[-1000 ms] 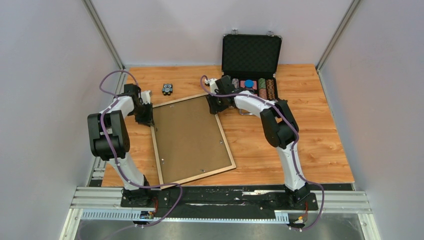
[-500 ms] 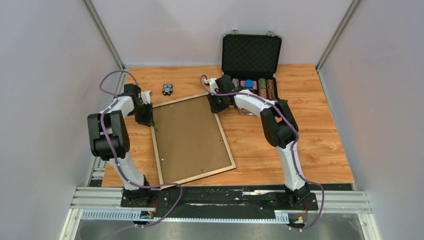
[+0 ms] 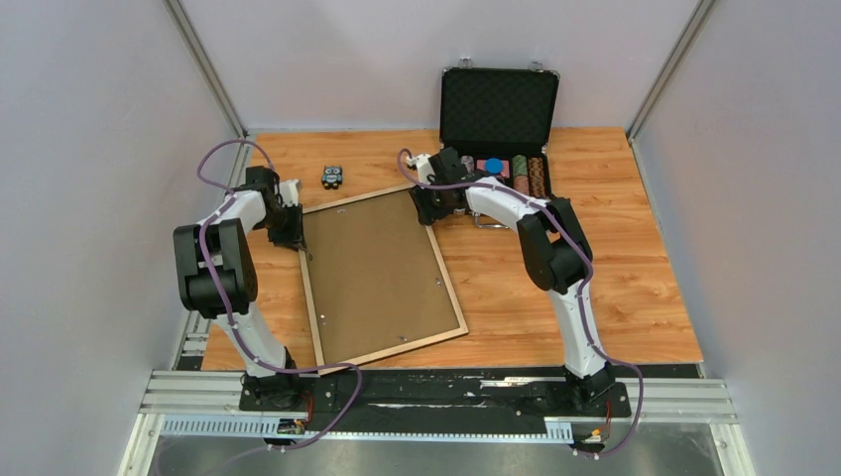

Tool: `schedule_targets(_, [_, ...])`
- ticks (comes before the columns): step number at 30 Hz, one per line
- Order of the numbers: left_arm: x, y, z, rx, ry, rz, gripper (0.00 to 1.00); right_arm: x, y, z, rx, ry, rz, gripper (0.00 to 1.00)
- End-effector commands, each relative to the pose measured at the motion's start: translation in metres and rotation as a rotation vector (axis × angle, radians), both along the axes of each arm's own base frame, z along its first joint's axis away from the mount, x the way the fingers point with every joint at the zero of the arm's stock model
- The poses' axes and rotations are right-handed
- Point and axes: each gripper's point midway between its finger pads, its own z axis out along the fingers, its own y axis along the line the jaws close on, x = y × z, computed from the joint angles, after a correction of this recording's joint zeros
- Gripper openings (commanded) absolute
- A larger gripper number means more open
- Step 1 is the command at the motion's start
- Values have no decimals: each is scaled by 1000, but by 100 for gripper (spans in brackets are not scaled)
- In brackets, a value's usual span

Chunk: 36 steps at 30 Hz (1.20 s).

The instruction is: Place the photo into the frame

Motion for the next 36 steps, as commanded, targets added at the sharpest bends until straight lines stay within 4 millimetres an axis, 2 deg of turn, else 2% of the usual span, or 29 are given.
schedule_targets(1, [8,1,-3,-6,-19,-38,23,9,4,16,15,-56,20,42])
schedule_targets(11, [8,-1,-5,-14,-11,-44,23,16,12,9,10,-85,28,29])
schedule_targets(16, [8,-1,-8,-15,-3,-52,22,23,14,12,13,-142,30,23])
schedule_targets(23, [6,-1,-11,-19,14,-65,22,30,14,22,39,-230,33,20])
schedule_targets(26, [7,-1,-12,-20,16,-69,22,29,15,24,52,-235,34,26])
schedule_targets(32, [7,-1,-12,-23,17,-67,22,27,13,32,68,-227,-6,54])
schedule_targets(36, [7,-1,-11,-23,14,-67,22,22,9,36,67,-221,-19,55])
